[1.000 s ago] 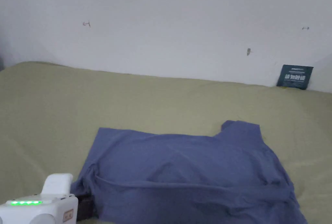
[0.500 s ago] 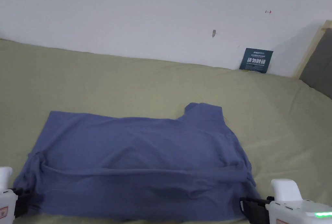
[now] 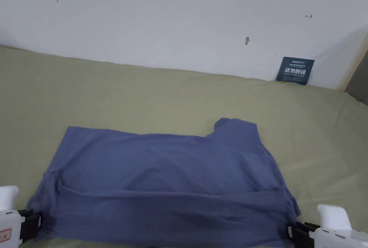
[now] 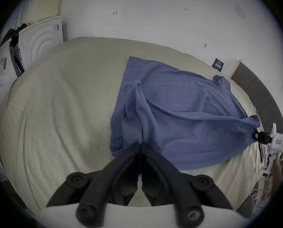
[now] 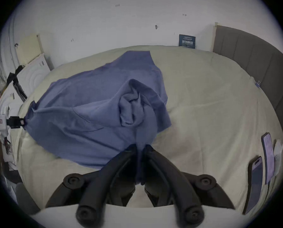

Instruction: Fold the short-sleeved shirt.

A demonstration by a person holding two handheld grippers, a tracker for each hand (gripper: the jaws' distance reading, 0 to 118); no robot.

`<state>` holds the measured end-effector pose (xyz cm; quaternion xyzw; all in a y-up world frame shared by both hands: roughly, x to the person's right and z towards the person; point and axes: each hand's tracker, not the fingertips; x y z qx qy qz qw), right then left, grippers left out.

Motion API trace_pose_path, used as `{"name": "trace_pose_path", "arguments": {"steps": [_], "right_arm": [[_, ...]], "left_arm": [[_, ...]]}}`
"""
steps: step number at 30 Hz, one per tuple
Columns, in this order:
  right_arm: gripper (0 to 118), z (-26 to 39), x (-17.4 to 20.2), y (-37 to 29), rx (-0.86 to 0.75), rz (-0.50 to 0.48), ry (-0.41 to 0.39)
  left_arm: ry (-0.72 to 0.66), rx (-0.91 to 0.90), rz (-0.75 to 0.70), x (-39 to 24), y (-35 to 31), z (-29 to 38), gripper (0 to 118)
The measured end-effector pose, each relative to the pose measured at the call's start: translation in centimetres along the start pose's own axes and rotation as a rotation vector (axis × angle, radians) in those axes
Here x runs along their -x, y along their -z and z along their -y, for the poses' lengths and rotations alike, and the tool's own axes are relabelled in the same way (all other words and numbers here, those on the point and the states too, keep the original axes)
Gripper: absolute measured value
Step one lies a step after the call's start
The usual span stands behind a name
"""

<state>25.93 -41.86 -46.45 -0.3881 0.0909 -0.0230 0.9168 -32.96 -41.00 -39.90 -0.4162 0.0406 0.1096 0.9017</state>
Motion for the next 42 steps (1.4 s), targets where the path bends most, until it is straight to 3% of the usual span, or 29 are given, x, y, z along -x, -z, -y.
{"name": "trace_pose_path", "arguments": {"steps": [7, 12, 23, 28, 34, 35, 37, 38, 40, 41, 42], "right_arm": [[10, 0.1, -0.5, -2.8, -0.007, -0.047, 0.066], [10, 1.5, -0.6, -5.1, 0.012, -0.049, 0.051], [10, 8.9, 0.3, -11.8, 0.13, 0.028, 0.12], [10, 11.9, 0.5, -14.0, 0.186, 0.063, 0.099], [10, 12.5, 0.0, -14.1, 0.192, 0.042, 0.161], [16, 12.1, 0.1, -14.8, 0.169, 0.026, 0.174], [62, 11.3, 0.4, -16.5, 0.125, 0.039, 0.167], [65, 10.5, 0.6, -18.0, 0.084, 0.038, 0.158], [65, 9.0, 1.3, -20.5, -0.011, 0.042, 0.126], [65, 8.0, 1.9, -22.0, -0.076, 0.027, 0.115], [65, 7.1, 2.5, -22.7, -0.12, 0.015, 0.105]], "left_arm": [[-0.013, -0.027, 0.036, 0.6, -2.8, 0.0, 1], [-0.001, -0.003, 0.052, 1.4, -4.6, 1.0, 1], [-0.066, 0.113, 0.063, 2.6, -10.2, 9.4, 1], [-0.082, 0.179, 0.052, 4.0, -11.5, 12.4, 1], [-0.114, 0.179, 0.085, 4.8, -11.3, 13.0, 1], [-0.105, 0.172, 0.093, 4.5, -11.7, 12.9, 3], [-0.074, 0.097, 0.106, 3.9, -13.2, 12.3, 16], [-0.063, 0.042, 0.089, 3.5, -14.7, 11.7, 27], [-0.04, -0.069, 0.068, 2.4, -17.3, 10.7, 69], [-0.042, -0.127, 0.083, 1.6, -18.4, 10.0, 76], [-0.046, -0.163, 0.1, 0.9, -19.2, 9.2, 76]]}}
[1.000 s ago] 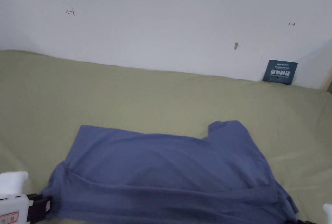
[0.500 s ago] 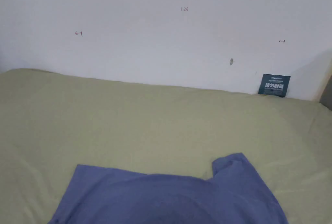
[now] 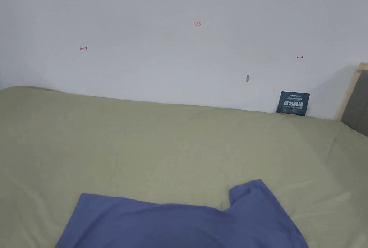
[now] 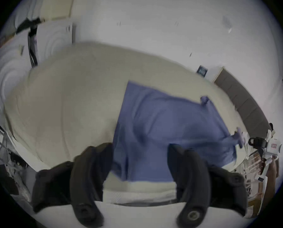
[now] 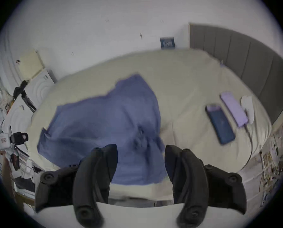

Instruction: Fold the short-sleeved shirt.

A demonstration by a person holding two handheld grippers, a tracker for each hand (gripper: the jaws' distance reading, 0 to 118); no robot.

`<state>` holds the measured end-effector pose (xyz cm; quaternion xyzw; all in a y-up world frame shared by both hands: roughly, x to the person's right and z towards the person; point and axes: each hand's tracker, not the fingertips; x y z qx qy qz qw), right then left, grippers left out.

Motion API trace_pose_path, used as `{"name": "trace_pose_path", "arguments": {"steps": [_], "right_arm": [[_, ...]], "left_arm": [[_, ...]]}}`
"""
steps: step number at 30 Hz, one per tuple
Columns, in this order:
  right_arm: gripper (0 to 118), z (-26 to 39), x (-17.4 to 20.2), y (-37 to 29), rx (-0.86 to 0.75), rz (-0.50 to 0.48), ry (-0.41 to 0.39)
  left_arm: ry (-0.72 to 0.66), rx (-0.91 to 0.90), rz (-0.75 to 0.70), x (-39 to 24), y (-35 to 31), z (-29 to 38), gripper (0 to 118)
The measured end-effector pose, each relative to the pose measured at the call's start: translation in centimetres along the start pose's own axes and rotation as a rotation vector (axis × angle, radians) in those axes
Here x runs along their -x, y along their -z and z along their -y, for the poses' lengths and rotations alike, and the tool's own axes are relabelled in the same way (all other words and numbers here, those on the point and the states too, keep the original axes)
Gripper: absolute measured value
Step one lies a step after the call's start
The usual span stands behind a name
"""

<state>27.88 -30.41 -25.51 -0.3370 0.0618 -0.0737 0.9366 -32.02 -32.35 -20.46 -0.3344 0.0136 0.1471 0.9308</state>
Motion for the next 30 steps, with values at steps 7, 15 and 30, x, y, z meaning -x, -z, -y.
{"name": "trace_pose_path", "arguments": {"steps": [7, 15, 30], "right_arm": [[64, -3.9, 8.7, 2.6, -0.175, 0.099, -0.145], [0, -1.1, 16.3, 3.0, -0.273, 0.113, -0.209], [0, 0.0, 14.3, 5.6, -0.174, 0.054, -0.154]], "left_arm": [[0.157, -0.159, -0.02, -10.6, 2.3, -4.0, 76], [0.27, -0.227, -0.076, -19.9, 3.3, -0.1, 0], [0.165, 0.047, -0.07, -7.8, 13.8, -9.3, 0]]}}
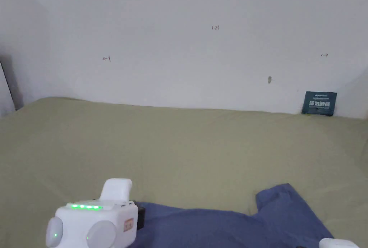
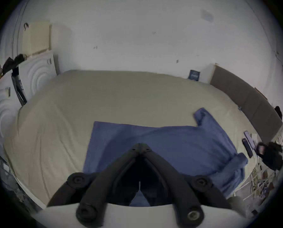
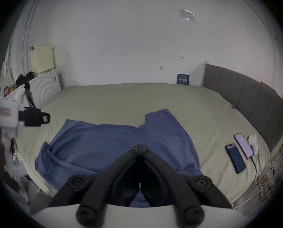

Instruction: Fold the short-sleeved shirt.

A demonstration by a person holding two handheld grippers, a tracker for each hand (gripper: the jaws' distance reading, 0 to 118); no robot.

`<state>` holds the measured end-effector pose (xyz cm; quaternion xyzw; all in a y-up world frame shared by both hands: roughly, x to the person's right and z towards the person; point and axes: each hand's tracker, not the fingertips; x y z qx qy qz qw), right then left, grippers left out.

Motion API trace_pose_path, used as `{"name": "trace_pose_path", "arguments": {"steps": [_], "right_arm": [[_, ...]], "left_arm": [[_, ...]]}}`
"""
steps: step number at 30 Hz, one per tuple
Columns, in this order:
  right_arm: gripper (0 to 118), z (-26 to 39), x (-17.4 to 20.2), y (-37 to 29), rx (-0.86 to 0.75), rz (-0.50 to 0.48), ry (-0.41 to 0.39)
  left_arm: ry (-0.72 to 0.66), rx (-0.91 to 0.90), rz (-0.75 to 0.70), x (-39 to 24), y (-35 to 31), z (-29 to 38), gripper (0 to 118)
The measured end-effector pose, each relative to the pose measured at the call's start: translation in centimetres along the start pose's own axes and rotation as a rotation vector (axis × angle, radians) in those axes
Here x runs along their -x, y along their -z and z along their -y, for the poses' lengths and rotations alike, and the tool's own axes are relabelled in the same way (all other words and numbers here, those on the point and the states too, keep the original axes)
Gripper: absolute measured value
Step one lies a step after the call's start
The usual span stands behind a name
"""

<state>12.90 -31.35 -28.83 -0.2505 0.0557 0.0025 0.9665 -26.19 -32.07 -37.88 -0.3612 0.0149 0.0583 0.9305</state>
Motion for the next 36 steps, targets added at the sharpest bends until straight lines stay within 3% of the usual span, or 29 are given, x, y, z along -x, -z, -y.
{"name": "trace_pose_path", "arguments": {"steps": [2, 5, 6, 8, 9, 10, 18, 19, 20, 21, 23, 24, 27, 29, 32, 36], "right_arm": [[0, 0.0, -0.8, 0.8, 0.02, 0.0, 0.0], [0, -0.1, -1.8, 1.7, 0.052, 0.006, 0.008], [0, -0.2, -2.3, 2.0, 0.059, 0.007, 0.013], [0, -0.4, -3.1, 2.7, 0.085, 0.008, 0.02], [0, -0.5, -3.4, 2.9, 0.098, 0.009, 0.024], [0, -0.6, -3.9, 3.1, 0.108, 0.002, 0.029], [0, -4.5, -8.9, 6.7, 0.134, -0.065, 0.061], [1, -5.6, -10.2, 8.2, 0.13, -0.071, 0.092], [3, -6.8, -11.3, 10.1, 0.134, -0.07, 0.089], [20, -7.8, -12.3, 11.7, 0.147, -0.084, 0.095], [70, -9.6, -14.4, 17.2, 0.232, -0.141, 0.072], [77, -10.1, -15.0, 19.5, 0.298, -0.15, 0.061], [77, -10.9, -16.8, 27.5, 0.489, -0.154, -0.01], [77, -10.5, -17.2, 31.4, 0.613, -0.093, -0.02], [77, -9.7, -17.1, 34.0, 0.735, -0.106, -0.034], [77, -8.8, -16.3, 35.3, 0.765, -0.102, -0.045]], "left_arm": [[0.01, 0.088, 0.008, 3.2, 3.6, -3.2, 4], [0.028, 0.219, 0.015, 5.6, 7.9, -5.9, 41], [0.036, 0.274, 0.002, 6.1, 9.5, -6.5, 48], [0.041, 0.274, -0.014, 6.6, 12.1, -6.8, 52], [0.047, 0.295, 0.002, 6.9, 13.2, -6.9, 63], [0.026, 0.303, -0.004, 7.0, 14.5, -6.9, 65], [-0.036, 0.416, -0.036, 7.7, 19.2, -4.9, 64], [-0.029, 0.41, -0.046, 7.4, 18.6, -4.6, 58], [-0.04, 0.406, -0.044, 7.5, 18.1, -4.6, 35], [-0.049, 0.403, -0.024, 7.6, 17.9, -4.6, 0], [-0.022, 0.354, -0.035, 6.9, 16.9, -4.4, 0], [-0.012, 0.364, -0.029, 6.6, 16.6, -4.4, 0], [0.038, 0.376, -0.03, 5.9, 16.1, -4.5, 0], [0.025, 0.374, -0.029, 6.1, 16.2, -4.7, 0], [-0.024, 0.383, -0.014, 6.0, 15.9, -4.6, 0], [-0.016, 0.406, -0.011, 5.9, 16.4, -4.2, 0]]}}
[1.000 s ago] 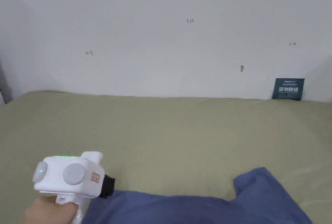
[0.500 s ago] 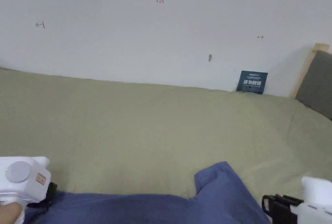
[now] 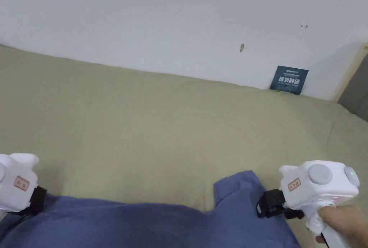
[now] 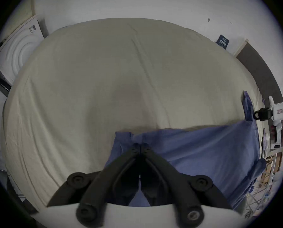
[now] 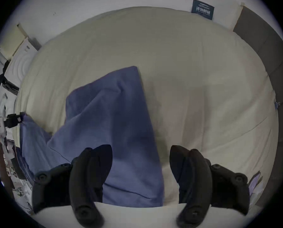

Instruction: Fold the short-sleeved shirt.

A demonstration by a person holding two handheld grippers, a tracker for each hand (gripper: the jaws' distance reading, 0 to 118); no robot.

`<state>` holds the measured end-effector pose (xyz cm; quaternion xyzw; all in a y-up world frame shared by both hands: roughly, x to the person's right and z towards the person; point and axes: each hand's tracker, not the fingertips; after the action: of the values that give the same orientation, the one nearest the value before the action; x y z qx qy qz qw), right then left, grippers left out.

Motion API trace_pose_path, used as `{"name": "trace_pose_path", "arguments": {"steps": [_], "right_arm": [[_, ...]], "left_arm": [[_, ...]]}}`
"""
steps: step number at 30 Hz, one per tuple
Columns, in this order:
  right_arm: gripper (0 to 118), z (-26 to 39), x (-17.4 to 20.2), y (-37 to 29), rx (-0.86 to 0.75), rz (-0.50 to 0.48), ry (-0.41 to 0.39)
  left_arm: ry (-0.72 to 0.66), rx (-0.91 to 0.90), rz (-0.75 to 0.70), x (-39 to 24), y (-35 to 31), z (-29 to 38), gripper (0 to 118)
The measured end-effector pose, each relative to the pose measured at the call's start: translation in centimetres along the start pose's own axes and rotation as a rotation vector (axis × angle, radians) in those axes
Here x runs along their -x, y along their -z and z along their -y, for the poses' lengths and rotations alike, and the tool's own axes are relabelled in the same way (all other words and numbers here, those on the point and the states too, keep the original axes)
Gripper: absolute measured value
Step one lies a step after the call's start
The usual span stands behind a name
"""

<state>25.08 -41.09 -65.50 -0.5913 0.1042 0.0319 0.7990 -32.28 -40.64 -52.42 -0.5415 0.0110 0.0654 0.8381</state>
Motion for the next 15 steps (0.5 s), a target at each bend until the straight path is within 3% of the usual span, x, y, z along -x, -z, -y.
{"name": "trace_pose_path", "arguments": {"steps": [2, 4, 5, 7, 15], "right_arm": [[77, 0.4, 0.7, 0.5, 0.025, 0.012, -0.007], [73, 0.7, 1.5, 0.3, 0.035, 0.065, -0.074], [65, 0.7, 1.7, 0.0, 0.03, 0.076, -0.079], [0, 0.5, 1.6, -0.9, 0.004, 0.062, -0.086], [0, 3.5, 3.4, -7.9, -0.219, 0.004, -0.112]], "left_arm": [[0.001, 0.007, 0.008, 0.0, 0.3, 0.3, 0], [-0.02, -0.002, 0.027, 0.4, 0.4, 0.7, 0], [-0.042, -0.009, 0.039, 0.6, 0.3, 0.7, 0], [-0.052, -0.023, 0.051, 0.7, 0.0, 0.9, 0], [-0.008, -0.118, 0.07, 0.4, -4.2, 1.6, 0]]}}
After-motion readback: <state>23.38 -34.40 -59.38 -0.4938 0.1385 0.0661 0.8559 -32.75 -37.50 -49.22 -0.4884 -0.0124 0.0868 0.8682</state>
